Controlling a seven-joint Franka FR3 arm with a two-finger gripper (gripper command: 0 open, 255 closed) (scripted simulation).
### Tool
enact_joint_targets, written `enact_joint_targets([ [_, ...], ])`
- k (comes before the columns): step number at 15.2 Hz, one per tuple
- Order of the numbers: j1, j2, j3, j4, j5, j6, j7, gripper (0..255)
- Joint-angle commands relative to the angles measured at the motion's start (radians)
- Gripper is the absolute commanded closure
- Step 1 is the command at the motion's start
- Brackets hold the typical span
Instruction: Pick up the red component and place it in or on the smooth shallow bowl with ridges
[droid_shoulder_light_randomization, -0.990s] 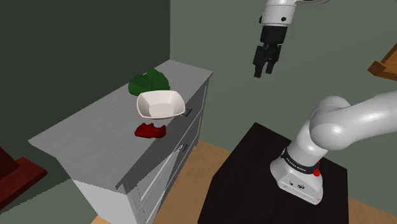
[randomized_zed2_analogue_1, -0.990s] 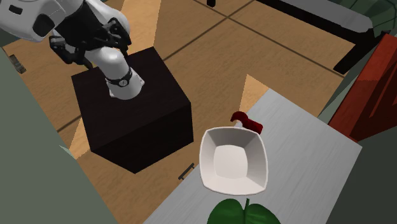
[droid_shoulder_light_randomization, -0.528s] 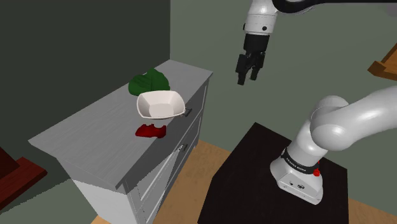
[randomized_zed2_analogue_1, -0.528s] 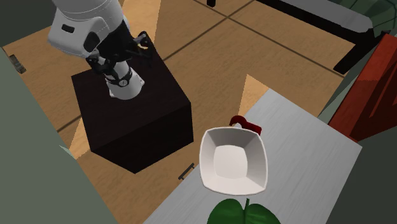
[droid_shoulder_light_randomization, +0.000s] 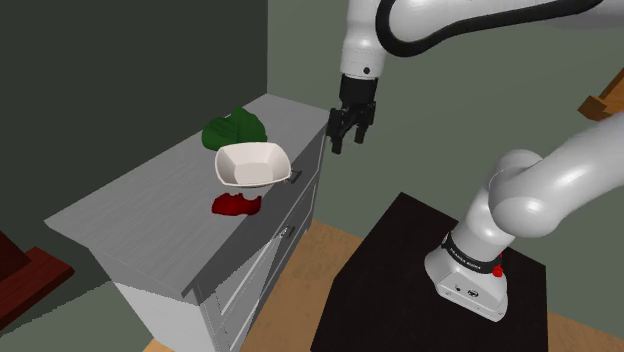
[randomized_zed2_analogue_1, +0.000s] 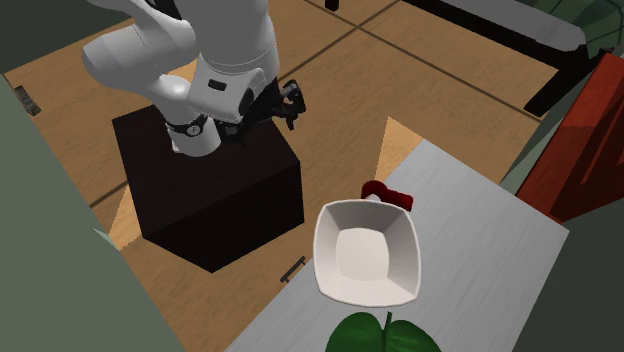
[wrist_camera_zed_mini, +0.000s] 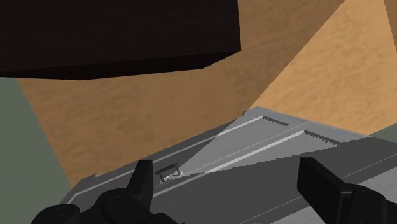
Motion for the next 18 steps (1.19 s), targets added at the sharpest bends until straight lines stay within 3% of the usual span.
enact_joint_targets([
  [1, 0.007, 0.069, 0.031, 0.035, 0.001, 0.048, 0.027, 0],
  [9, 0.032, 0.341, 0.143, 0.176, -0.053, 0.222, 0.153, 0],
  [18, 0.096, 0.680, 0.206, 0.431, -0.230, 0.324, 0.334, 0],
])
